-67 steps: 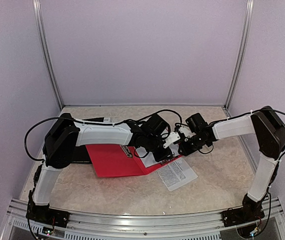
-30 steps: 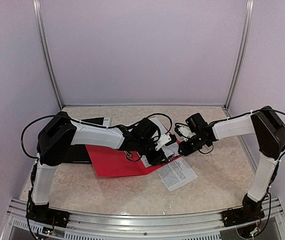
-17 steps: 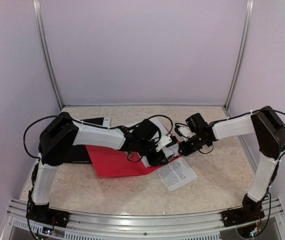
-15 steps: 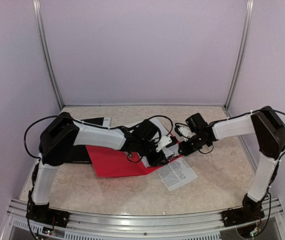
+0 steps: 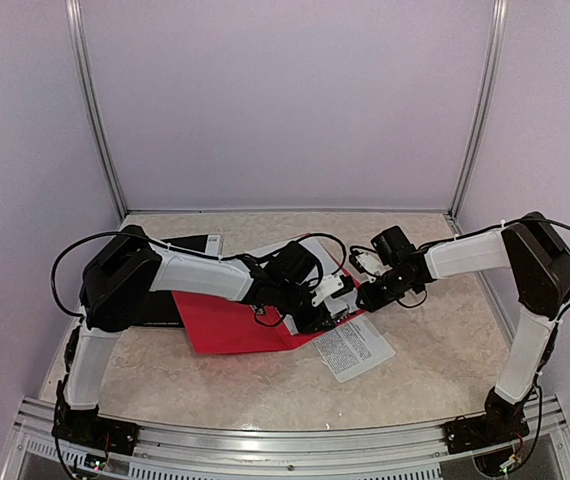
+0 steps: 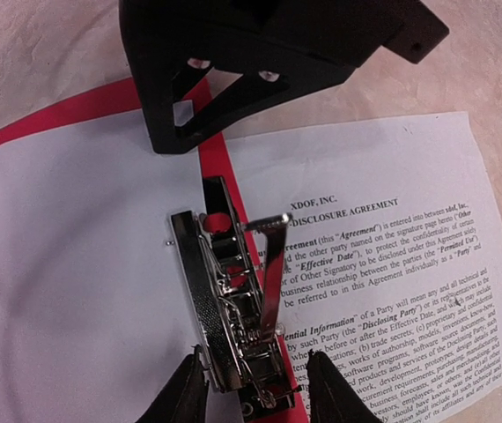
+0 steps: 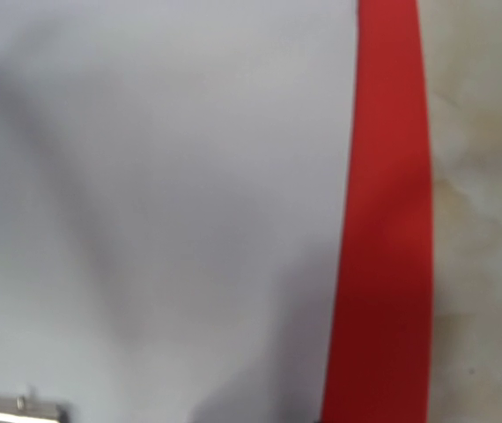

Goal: Put the files into the folder
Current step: Clamp the file and folder with some files.

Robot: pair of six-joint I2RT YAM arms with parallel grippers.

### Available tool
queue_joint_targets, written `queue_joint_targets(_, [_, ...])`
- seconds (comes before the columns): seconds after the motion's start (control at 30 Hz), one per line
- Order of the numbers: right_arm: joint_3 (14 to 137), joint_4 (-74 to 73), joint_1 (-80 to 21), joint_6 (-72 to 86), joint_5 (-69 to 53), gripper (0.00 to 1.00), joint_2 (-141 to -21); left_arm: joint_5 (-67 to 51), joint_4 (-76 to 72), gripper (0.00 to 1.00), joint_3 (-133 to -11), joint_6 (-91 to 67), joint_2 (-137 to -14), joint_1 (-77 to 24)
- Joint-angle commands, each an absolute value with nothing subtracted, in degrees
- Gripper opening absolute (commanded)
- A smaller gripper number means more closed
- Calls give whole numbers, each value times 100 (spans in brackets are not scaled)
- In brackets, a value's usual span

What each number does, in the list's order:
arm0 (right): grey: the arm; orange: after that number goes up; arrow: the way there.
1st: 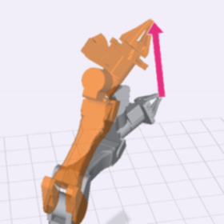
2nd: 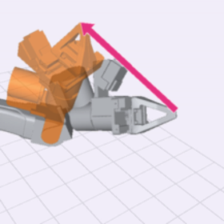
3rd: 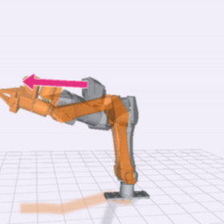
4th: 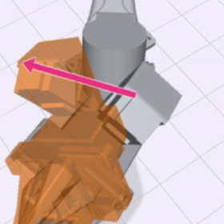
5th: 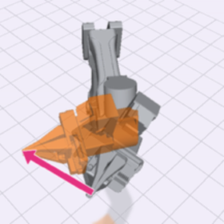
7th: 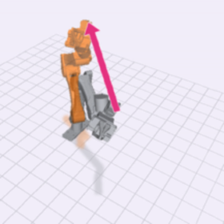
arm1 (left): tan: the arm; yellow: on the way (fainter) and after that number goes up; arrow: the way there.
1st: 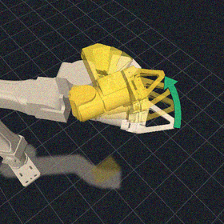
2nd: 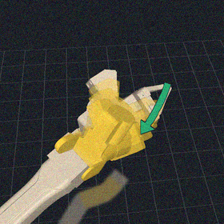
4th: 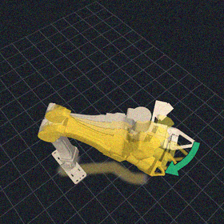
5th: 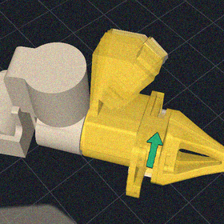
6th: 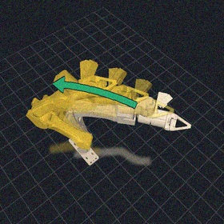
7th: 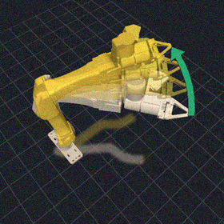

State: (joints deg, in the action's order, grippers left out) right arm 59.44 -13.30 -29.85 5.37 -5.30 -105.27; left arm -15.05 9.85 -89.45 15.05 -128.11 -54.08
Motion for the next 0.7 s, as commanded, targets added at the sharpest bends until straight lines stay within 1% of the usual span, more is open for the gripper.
queue_joint_targets(0.0, [5928, -1596, -2927, 494, -551, 29, -10639, -1591, 950, 37, -9026, 1564, -13019, -5426])
queue_joint_targets(0.2, [5920, -1585, -2920, 493, -554, 29, -10642, -1599, 958, 36, -9026, 1553, -13068, -5427])
queue_joint_targets(0.5, [5972, -1612, -2921, 477, -562, 30, -10639, -1527, 988, 27, -8967, 1555, -13103, -5456])
queue_joint_targets(0.67, [6025, -1652, -2924, 461, -558, 30, -10607, -1450, 941, 26, -8880, 1553, -13095, -5480])
